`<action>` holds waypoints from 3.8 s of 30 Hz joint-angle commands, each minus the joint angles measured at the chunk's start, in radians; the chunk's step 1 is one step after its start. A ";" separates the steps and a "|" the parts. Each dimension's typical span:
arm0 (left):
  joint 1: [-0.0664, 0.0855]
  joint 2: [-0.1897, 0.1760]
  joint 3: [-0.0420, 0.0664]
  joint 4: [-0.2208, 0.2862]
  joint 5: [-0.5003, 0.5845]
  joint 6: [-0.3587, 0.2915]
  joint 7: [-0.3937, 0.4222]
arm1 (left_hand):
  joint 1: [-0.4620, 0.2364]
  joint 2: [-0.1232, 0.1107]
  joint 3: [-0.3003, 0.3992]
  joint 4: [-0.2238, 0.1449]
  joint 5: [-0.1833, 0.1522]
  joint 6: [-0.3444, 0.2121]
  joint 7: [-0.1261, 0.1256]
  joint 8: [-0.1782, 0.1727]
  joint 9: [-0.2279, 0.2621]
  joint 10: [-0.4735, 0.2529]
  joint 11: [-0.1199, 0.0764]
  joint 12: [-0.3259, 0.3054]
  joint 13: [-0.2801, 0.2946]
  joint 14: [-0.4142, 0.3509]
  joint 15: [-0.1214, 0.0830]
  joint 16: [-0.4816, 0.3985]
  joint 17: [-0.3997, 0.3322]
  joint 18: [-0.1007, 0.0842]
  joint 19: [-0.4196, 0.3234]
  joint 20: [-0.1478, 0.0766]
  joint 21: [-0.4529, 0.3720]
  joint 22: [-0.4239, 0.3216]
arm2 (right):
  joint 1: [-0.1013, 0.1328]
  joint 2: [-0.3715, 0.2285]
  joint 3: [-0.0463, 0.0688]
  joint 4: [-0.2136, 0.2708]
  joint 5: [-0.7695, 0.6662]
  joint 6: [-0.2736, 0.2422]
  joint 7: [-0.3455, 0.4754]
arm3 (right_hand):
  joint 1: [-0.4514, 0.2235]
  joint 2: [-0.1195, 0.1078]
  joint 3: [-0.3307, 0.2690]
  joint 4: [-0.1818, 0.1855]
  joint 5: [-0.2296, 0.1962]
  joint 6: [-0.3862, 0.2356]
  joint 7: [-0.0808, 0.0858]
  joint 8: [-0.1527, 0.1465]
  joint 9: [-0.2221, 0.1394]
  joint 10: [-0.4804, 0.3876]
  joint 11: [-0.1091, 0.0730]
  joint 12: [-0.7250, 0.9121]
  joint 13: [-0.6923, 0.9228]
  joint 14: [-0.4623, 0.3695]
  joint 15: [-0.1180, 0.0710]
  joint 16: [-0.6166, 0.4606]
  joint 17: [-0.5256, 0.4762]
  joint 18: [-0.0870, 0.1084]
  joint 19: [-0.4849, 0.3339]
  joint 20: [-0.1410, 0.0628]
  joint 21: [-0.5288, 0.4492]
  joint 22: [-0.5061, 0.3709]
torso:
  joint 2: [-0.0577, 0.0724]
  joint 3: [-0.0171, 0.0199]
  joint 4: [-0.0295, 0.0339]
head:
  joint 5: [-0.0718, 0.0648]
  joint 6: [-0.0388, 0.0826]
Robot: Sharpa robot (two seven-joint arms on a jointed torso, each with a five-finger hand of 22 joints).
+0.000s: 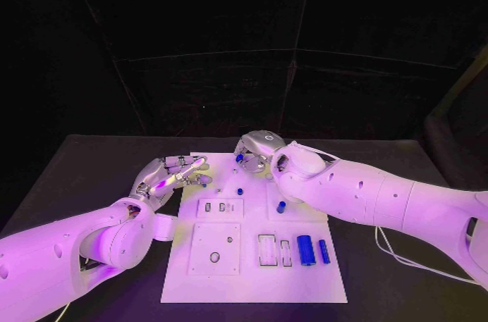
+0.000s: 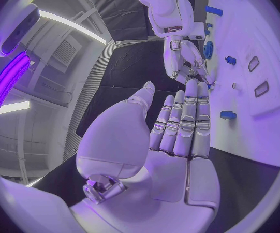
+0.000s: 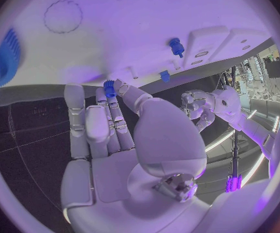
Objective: Assemble the parts on the task board
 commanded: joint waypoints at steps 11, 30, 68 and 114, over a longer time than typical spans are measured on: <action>0.002 0.001 0.001 -0.003 -0.005 0.005 0.000 | 0.002 0.012 -0.001 -0.009 -0.001 -0.002 0.004 -0.004 -0.001 -0.002 0.006 -0.005 -0.002 -0.009 -0.001 -0.006 0.001 0.003 -0.003 0.003 -0.008 -0.002 | 0.002 -0.003 0.000 0.007 0.011 -0.068 0.009 | 0.018 -0.054 -0.158 0.088 -0.008 -0.125 0.014 0.003 -0.003 -0.142 0.019 0.010 0.000 -0.063 0.024 -0.120 -0.188 0.023 -0.104 0.020 -0.124 -0.164 | 0.000 0.0002 -0.0014 | -0.002 0.002; 0.001 -0.003 0.001 -0.011 -0.005 0.021 -0.002 | 0.004 0.014 0.000 -0.012 -0.001 -0.001 0.004 -0.005 -0.001 -0.001 0.006 -0.005 -0.001 -0.011 0.000 -0.009 0.002 0.003 -0.006 0.004 -0.010 -0.003 | 0.024 -0.294 0.038 0.265 0.268 0.043 -0.048 | -0.032 -0.088 -0.365 0.282 0.184 -0.065 -0.046 0.021 0.004 0.251 -0.073 0.333 0.193 0.036 -0.052 0.074 0.124 -0.025 0.111 -0.042 0.044 0.097 | -0.020 0.0159 -0.0361 | 0.009 0.014; -0.003 0.015 0.001 -0.025 -0.005 0.036 -0.005 | 0.007 0.014 0.001 -0.017 -0.001 -0.001 0.003 -0.005 -0.001 0.000 0.005 -0.005 -0.001 -0.009 -0.001 -0.009 0.004 0.004 -0.006 0.004 -0.011 -0.004 | 0.029 -0.247 0.041 0.138 0.171 0.249 -0.085 | 0.195 -0.042 -0.557 0.443 0.189 -0.128 -0.028 0.060 0.004 0.247 -0.052 1.146 1.111 0.071 -0.034 0.235 0.436 -0.049 0.177 -0.026 0.146 0.254 | -0.025 0.0221 -0.0442 | 0.010 0.000; -0.003 0.013 0.001 -0.028 -0.005 0.037 -0.006 | 0.009 0.015 0.001 -0.020 -0.001 0.000 0.003 -0.005 -0.001 0.000 0.005 -0.006 -0.001 -0.009 -0.001 -0.010 0.004 0.004 -0.006 0.004 -0.011 -0.005 | 0.024 -0.206 0.039 0.092 0.068 0.314 -0.099 | 0.297 0.037 -0.458 0.350 0.078 -0.078 -0.030 0.094 0.008 0.276 -0.055 1.245 1.222 0.082 -0.034 0.261 0.502 -0.055 0.190 -0.025 0.170 0.294 | -0.025 0.0243 -0.0437 | 0.004 -0.002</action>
